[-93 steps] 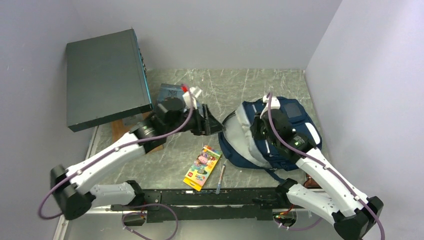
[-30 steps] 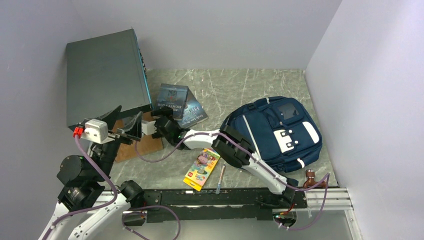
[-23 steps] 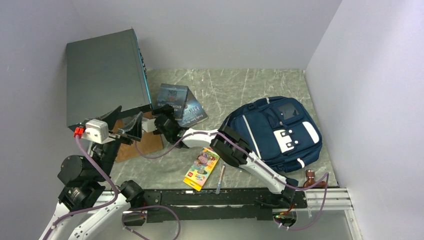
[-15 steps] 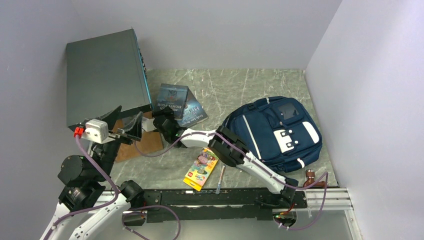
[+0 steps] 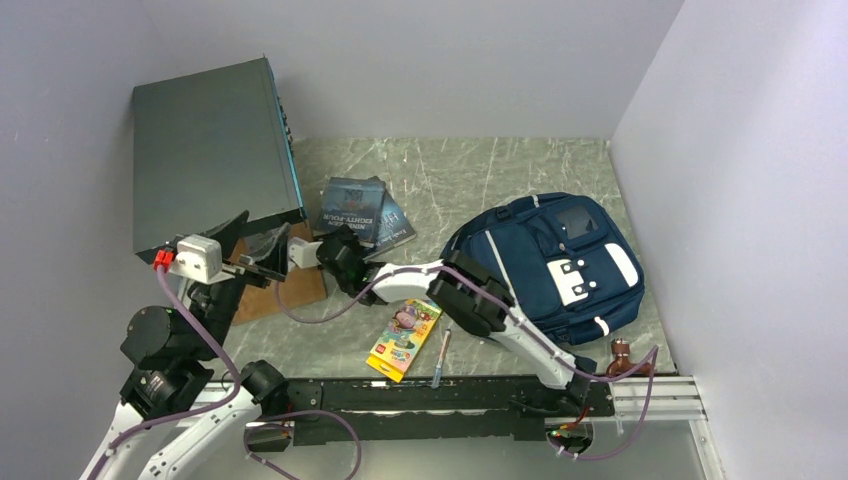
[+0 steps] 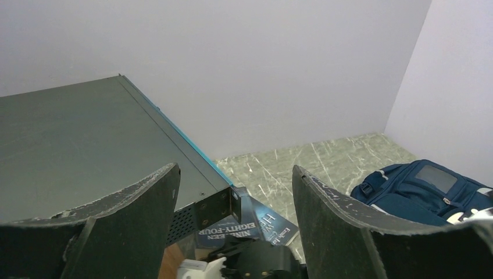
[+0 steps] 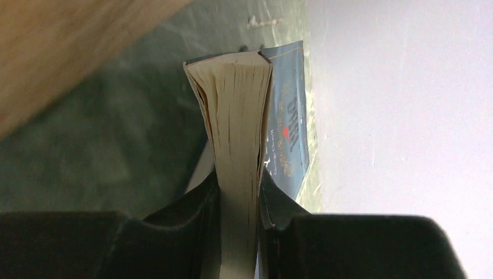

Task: Pack the student bag
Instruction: Pick up the book from the center of the board.

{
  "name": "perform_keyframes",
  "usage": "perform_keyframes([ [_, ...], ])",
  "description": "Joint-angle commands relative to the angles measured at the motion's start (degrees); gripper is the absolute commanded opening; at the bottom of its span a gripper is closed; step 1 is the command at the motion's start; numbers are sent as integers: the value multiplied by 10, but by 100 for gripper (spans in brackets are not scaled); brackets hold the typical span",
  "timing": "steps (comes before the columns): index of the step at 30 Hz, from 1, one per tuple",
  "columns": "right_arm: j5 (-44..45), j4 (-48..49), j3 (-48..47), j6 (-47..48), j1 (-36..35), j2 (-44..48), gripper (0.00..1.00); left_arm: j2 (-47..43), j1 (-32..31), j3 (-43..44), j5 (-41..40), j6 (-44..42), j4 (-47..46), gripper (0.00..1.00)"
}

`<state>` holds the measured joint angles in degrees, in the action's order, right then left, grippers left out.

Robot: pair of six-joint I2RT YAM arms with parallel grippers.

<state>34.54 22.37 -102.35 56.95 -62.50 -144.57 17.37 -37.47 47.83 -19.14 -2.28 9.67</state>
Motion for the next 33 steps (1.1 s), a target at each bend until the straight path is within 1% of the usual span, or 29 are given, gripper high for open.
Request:
perform_keyframes([
  [1,14,25,121,-97,-15,167,0,11,3,-4,1,3,-16,75],
  [8,-2,10,331,-261,-20,391,0,16,6,-8,-5,4,-21,76],
  [12,23,-22,424,-365,-18,524,0,26,7,-11,-3,8,-23,76],
  [15,30,-77,471,-466,-4,636,0,39,9,-12,6,13,-22,77],
  [18,7,-163,510,-627,45,757,0,59,11,-10,27,19,-21,76],
  [19,-26,-197,519,-676,74,792,0,66,12,-10,35,19,-21,76],
  [21,-121,-250,538,-765,148,869,0,85,14,-10,59,39,-23,77],
  [24,-274,-296,555,-833,255,951,0,123,21,-3,132,42,-27,76],
  [28,-448,-365,531,-887,371,986,0,204,38,21,258,74,-27,76],
  [31,-572,-360,523,-939,430,1000,0,268,43,44,371,134,-29,75],
  [32,-605,-350,523,-963,446,1004,0,287,43,49,393,149,-33,73],
  [33,-625,-341,522,-993,462,1006,0,302,43,51,429,182,-47,72],
])
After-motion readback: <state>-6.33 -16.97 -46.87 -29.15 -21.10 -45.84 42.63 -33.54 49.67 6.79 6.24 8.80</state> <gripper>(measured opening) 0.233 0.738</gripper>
